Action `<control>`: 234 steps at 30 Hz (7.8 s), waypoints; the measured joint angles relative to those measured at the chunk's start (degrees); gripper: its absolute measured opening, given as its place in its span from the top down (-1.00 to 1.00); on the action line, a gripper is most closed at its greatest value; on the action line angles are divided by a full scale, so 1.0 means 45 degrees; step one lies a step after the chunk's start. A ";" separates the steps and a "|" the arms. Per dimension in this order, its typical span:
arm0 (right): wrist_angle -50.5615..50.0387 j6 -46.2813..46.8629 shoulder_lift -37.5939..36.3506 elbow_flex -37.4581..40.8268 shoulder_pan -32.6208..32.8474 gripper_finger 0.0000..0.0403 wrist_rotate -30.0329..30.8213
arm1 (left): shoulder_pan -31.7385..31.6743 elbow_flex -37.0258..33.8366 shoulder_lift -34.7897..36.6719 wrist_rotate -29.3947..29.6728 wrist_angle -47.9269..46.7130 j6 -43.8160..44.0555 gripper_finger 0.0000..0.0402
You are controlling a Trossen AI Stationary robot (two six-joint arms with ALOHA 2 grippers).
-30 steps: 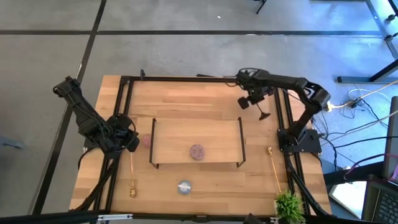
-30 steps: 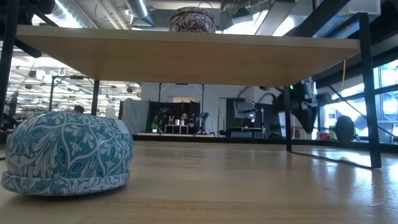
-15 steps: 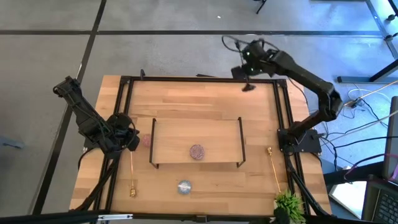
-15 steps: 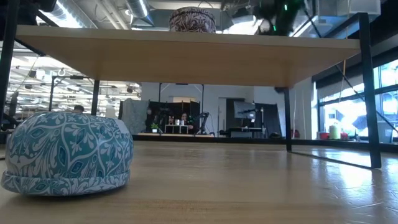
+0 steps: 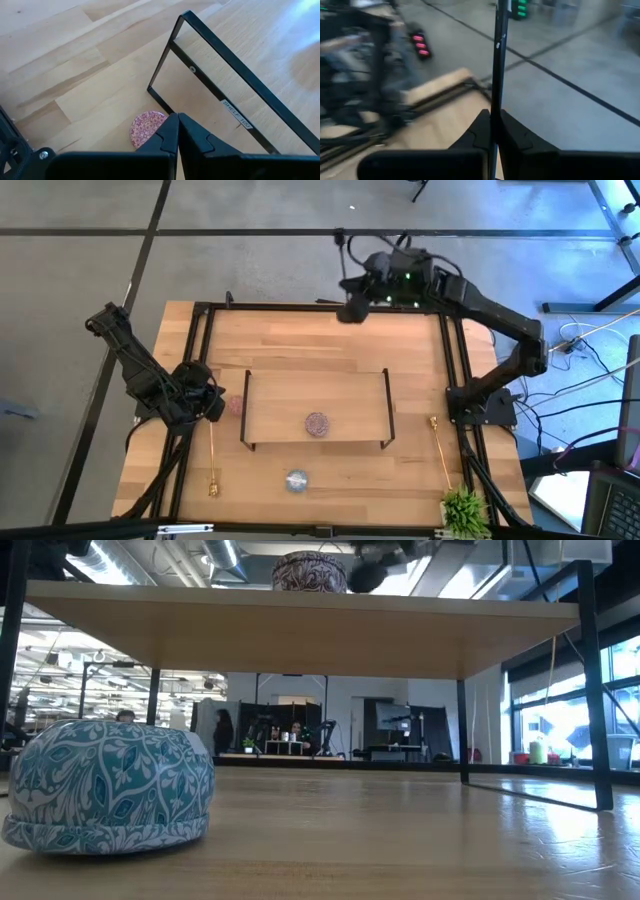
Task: Pick & Place candle stick holders
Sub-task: Put the black candle holder on the shelf, then adjust the red scented candle on the shelf
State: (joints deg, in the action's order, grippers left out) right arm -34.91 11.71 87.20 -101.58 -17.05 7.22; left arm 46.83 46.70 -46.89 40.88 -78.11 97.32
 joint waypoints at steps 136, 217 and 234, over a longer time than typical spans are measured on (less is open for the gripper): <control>1.1647 0.1884 0.2108 0.8136 0.7643 0.93 0.8704 | -0.0015 0.0000 0.0005 -0.1554 0.0745 0.1054 0.99; 0.8065 0.1581 0.1559 0.5877 0.8037 -0.09 0.7786 | -0.0014 0.0000 0.0005 0.0617 0.0486 0.0860 0.99; 0.5579 0.2796 0.0943 0.5882 0.8263 -0.09 0.8640 | -0.0010 0.0000 0.0010 0.0617 0.0443 0.0726 0.99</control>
State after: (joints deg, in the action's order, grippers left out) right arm -9.81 24.29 91.44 -75.11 20.13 46.10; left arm 46.78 46.70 -46.85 43.66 -76.11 100.58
